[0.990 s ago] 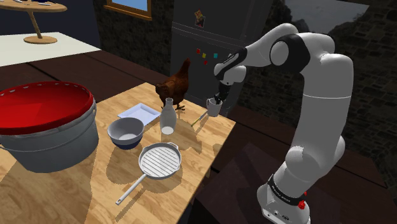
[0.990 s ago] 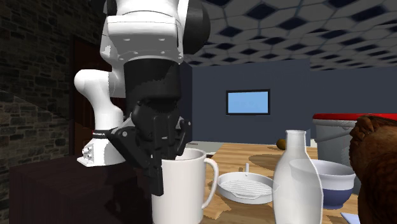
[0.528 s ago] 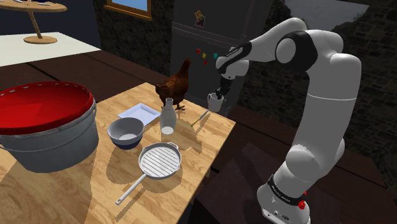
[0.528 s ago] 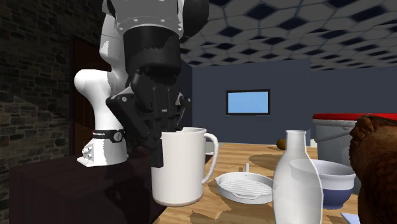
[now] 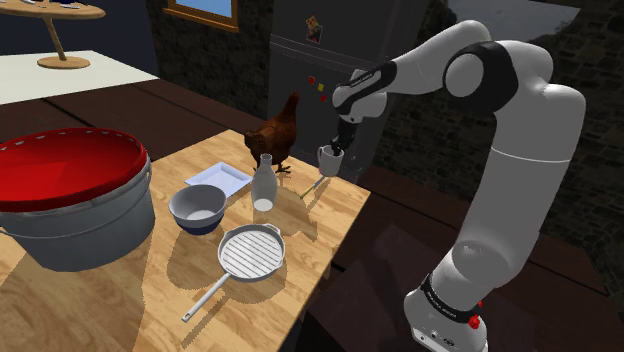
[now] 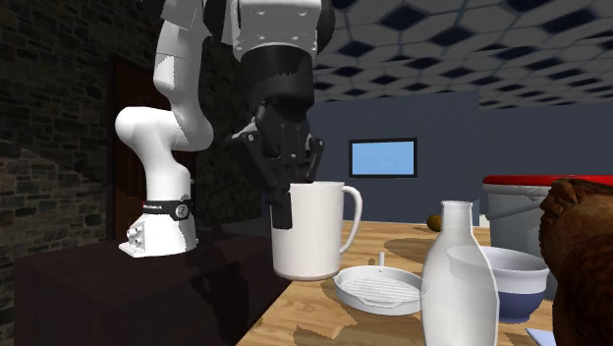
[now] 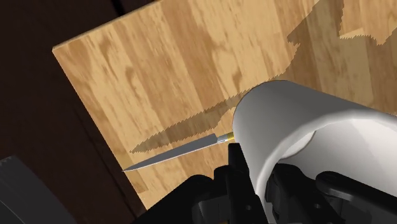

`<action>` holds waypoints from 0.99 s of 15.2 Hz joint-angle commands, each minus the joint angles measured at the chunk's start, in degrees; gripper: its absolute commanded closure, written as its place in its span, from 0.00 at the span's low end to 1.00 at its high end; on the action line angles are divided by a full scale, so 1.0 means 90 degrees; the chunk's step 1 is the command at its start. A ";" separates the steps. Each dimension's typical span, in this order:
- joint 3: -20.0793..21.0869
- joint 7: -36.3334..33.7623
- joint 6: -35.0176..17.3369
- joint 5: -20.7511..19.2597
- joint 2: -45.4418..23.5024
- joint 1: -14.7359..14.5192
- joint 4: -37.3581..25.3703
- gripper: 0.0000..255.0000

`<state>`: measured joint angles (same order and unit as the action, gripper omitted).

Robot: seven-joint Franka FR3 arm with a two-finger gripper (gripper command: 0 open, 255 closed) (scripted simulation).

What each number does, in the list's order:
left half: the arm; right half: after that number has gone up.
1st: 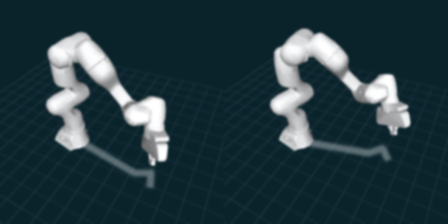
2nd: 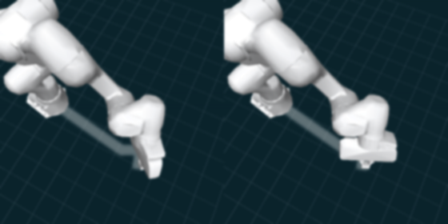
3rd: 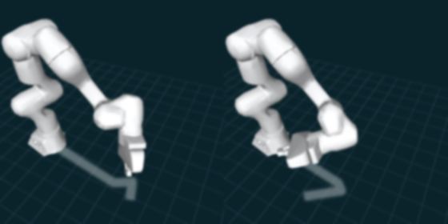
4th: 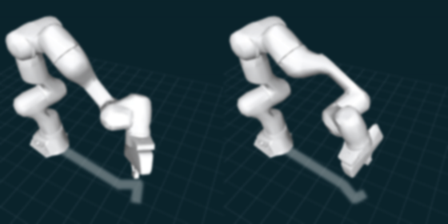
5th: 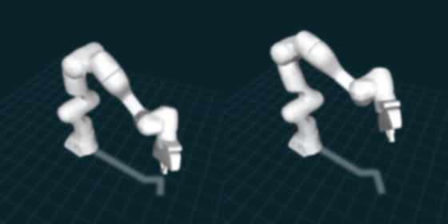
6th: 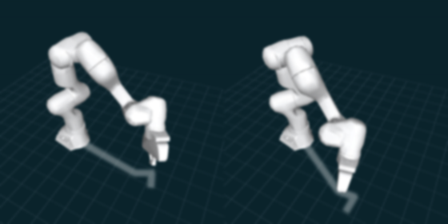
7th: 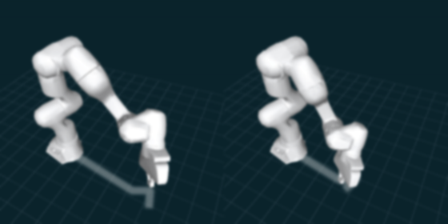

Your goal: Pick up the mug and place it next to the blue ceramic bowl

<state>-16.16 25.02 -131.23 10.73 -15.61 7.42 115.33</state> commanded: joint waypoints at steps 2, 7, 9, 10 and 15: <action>0.0116 -0.0480 -0.0133 -0.0110 0.0215 -0.0314 0.0295 1.00; 0.0354 -0.1288 -0.0292 -0.0261 0.0438 -0.0813 0.0601 1.00; 0.0460 -0.1615 -0.0338 -0.0314 0.0489 -0.1006 0.0672 1.00; 0.0514 -0.1778 -0.0357 -0.0339 0.0507 -0.1101 0.0696 1.00; 0.0788 -0.2591 -0.0415 -0.0451 0.0515 -0.1571 0.0706 1.00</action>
<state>-9.63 3.31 -134.34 6.79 -10.82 -5.79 121.37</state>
